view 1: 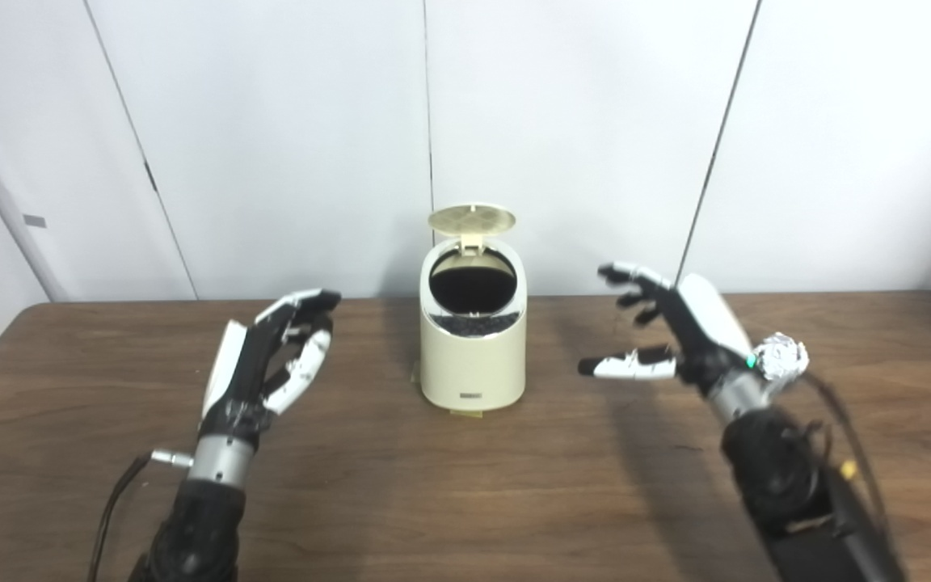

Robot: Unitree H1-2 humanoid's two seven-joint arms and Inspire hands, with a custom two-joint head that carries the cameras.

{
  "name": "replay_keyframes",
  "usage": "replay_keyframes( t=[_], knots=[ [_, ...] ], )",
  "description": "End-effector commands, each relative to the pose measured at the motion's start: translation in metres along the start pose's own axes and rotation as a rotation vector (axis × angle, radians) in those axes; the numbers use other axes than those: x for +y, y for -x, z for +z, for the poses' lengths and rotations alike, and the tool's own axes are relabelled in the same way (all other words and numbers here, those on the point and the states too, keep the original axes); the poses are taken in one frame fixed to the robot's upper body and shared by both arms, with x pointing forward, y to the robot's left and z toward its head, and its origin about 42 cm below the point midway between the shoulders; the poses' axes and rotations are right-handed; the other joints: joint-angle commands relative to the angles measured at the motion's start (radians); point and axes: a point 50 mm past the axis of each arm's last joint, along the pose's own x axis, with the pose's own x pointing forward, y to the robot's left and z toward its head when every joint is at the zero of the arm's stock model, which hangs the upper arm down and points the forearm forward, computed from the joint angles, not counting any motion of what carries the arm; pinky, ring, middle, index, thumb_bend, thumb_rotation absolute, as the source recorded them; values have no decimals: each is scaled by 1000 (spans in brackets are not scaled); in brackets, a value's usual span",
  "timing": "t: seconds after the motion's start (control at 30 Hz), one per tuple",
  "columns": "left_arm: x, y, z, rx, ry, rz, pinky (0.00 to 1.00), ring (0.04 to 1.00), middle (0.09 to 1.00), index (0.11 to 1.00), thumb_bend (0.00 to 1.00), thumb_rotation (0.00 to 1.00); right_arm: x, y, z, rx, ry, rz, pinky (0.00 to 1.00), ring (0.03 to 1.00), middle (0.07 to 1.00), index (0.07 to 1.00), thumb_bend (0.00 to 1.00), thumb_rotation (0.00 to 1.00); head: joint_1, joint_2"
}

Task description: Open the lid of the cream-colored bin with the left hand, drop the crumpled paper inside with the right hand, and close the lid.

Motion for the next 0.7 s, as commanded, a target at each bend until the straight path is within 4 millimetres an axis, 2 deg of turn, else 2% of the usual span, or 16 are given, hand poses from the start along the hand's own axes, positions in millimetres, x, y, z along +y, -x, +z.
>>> replay_keyframes(
  t=[0.0, 0.07, 0.13, 0.2, 0.23, 0.37, 0.53, 0.67],
  knots=[
    [14, -10, 10, -70, -14, 42, 649, 745, 763, 760, 236, 549, -43, -18, 12, -20, 111, -20, 684, 857, 909, 881, 949, 366, -17, -2],
    [14, -7, 5, -52, -8, 46, 631, 734, 763, 764, 235, 535, -60, -25, 14, 7, 169, 32, 681, 893, 957, 856, 991, 355, -18, -3],
    [17, -8, 2, -53, -19, 47, 635, 738, 767, 766, 233, 528, -82, -34, 13, 52, 255, 97, 693, 915, 961, 844, 999, 318, -21, -5],
    [17, -9, 0, -55, -26, 47, 639, 738, 767, 766, 233, 542, -94, -40, 11, 87, 310, 133, 702, 928, 960, 839, 1000, 290, -28, -7],
    [17, -10, -1, -52, -24, 46, 633, 732, 765, 766, 234, 545, -98, -43, 9, 101, 345, 143, 694, 922, 958, 835, 1000, 284, -31, -9],
    [15, -10, -2, -35, -28, 42, 500, 628, 706, 751, 237, 554, -113, -55, -1, 172, 455, 198, 620, 864, 935, 829, 1000, 264, -35, -11],
    [14, -10, -2, -30, -26, 46, 477, 610, 695, 751, 247, 546, -123, -65, -32, 226, 466, 255, 657, 864, 912, 825, 1000, 215, -40, -9],
    [13, -11, -1, -28, -24, 40, 502, 632, 709, 755, 237, 543, -121, -65, -52, 236, 466, 242, 652, 820, 853, 783, 994, 176, -40, -10]
  ],
)
